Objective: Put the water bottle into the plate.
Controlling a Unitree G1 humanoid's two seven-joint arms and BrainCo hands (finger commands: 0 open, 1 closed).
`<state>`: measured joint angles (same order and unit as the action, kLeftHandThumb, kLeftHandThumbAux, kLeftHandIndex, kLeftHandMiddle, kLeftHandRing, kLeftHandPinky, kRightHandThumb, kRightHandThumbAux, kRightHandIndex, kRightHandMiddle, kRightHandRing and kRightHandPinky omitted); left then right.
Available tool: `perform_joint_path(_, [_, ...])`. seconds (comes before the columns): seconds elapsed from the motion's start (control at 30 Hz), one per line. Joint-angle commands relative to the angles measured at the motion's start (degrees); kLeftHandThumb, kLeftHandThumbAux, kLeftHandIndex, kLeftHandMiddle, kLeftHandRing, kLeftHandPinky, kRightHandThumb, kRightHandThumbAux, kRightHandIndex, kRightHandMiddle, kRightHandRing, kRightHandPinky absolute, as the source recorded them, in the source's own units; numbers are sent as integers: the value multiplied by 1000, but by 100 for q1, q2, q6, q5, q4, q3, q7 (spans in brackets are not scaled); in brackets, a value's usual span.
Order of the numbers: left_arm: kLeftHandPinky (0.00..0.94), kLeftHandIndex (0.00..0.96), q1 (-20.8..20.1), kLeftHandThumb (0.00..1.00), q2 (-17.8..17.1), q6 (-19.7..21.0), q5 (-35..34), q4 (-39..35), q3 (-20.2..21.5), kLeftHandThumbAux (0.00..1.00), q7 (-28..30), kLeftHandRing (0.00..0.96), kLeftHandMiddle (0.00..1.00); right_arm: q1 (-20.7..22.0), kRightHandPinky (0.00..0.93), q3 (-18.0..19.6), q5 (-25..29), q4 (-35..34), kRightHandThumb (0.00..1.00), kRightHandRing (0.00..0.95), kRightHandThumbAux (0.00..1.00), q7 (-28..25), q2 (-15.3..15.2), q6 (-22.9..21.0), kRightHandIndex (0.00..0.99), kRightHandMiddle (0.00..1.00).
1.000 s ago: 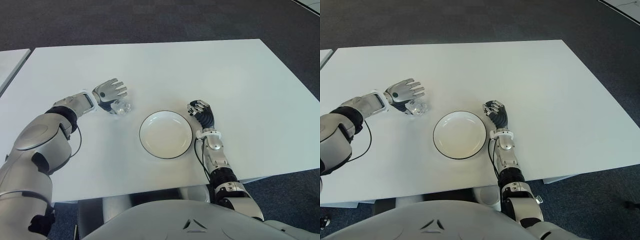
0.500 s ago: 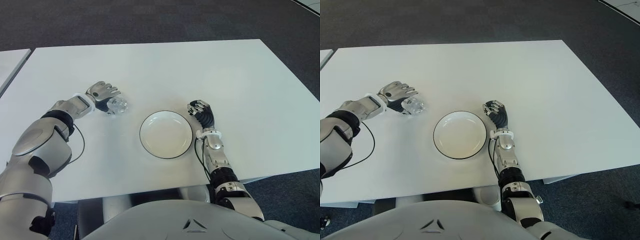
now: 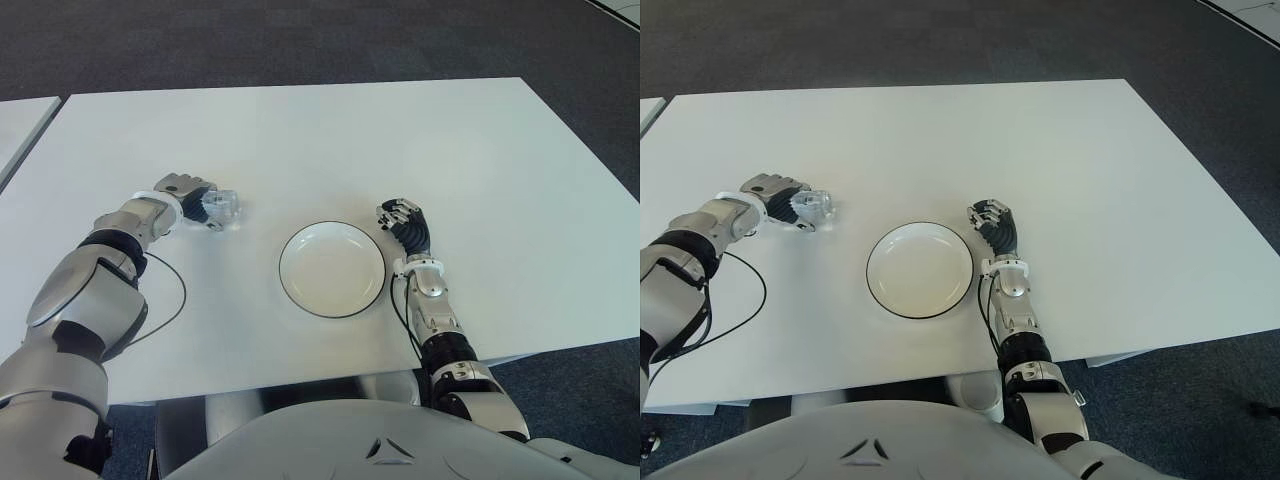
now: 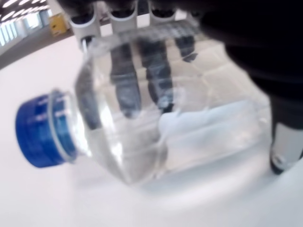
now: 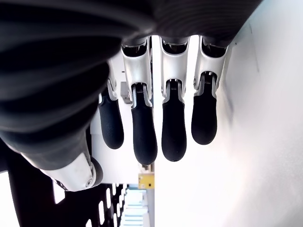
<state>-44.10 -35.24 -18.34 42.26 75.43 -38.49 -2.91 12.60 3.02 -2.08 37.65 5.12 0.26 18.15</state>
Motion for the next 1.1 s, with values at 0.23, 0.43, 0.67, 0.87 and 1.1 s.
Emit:
perform_joint_path(0.23, [625, 366, 518, 843, 188, 235, -662, 119, 719, 669, 796, 651, 522, -179, 538, 12, -25, 386, 703, 538, 730, 96, -11, -474, 431, 535])
perform_joint_path(0.43, [712, 387, 614, 844, 238, 302, -1135, 84, 1243, 669, 1041, 729, 540, -111, 528, 31, -4, 477, 704, 538, 730, 120, -9, -473, 430, 540])
perform_joint_path(0.67, [801, 402, 765, 850, 231, 64, -1579, -13, 1741, 665, 1225, 790, 552, -51, 550, 49, 14, 563, 704, 550, 729, 142, -2, -470, 431, 549])
perform_joint_path(0.87, [832, 401, 822, 852, 230, -74, -1730, -51, 1944, 666, 1221, 827, 549, -6, 534, 62, 24, 634, 704, 548, 729, 138, -7, -436, 431, 551])
perform_joint_path(1.1, [841, 400, 835, 853, 215, -137, -1762, -49, 2075, 667, 1169, 848, 548, 15, 540, 72, 52, 699, 703, 545, 729, 69, -24, -325, 431, 549])
